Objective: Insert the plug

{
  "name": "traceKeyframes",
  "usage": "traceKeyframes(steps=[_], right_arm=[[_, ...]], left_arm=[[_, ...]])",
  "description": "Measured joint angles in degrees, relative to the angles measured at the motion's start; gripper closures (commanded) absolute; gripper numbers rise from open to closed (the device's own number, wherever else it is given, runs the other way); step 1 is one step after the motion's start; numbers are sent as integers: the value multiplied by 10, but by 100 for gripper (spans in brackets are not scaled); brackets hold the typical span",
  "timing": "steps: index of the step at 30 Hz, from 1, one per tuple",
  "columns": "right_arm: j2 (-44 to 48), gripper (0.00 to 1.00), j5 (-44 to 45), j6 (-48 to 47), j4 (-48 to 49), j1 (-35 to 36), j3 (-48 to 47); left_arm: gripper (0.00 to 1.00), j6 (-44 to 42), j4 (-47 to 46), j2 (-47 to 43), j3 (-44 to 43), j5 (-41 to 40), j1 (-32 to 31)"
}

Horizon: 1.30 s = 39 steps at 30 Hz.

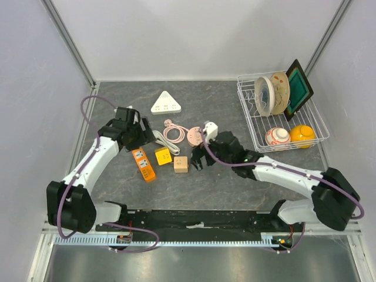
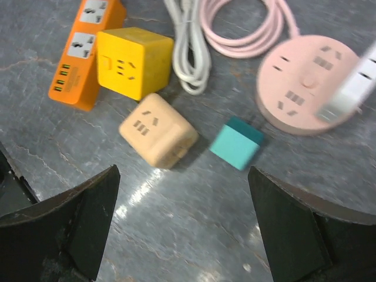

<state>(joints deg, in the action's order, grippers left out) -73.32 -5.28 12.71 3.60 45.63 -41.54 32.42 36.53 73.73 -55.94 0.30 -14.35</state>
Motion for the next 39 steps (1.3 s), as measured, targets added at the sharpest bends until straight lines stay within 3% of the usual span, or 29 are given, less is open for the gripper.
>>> traceKeyframes(steps=[5,9,15,21,28,36,39], right_arm=[[-94,2,69,-10,40,81,-68],[-167,2,120,-9,76,116,-123],[-272,2,218,11,110,174,-200],[-344,2,318,53,104,216,-246],[-409,5,367,81,77,221,-305],[-438,24,399,87,59,221,-327],[-442,45,400,87,54,221,-327]], left_arm=[[11,-12,0,-30,4,34,99],[11,-26,-11,-106,29,39,162],[11,-35,-41,-187,92,28,170],[11,-43,-45,-190,107,28,170],[11,-45,-54,-190,107,34,170],[11,-45,-54,-190,107,43,170],[11,-45,-54,-190,107,44,170]])
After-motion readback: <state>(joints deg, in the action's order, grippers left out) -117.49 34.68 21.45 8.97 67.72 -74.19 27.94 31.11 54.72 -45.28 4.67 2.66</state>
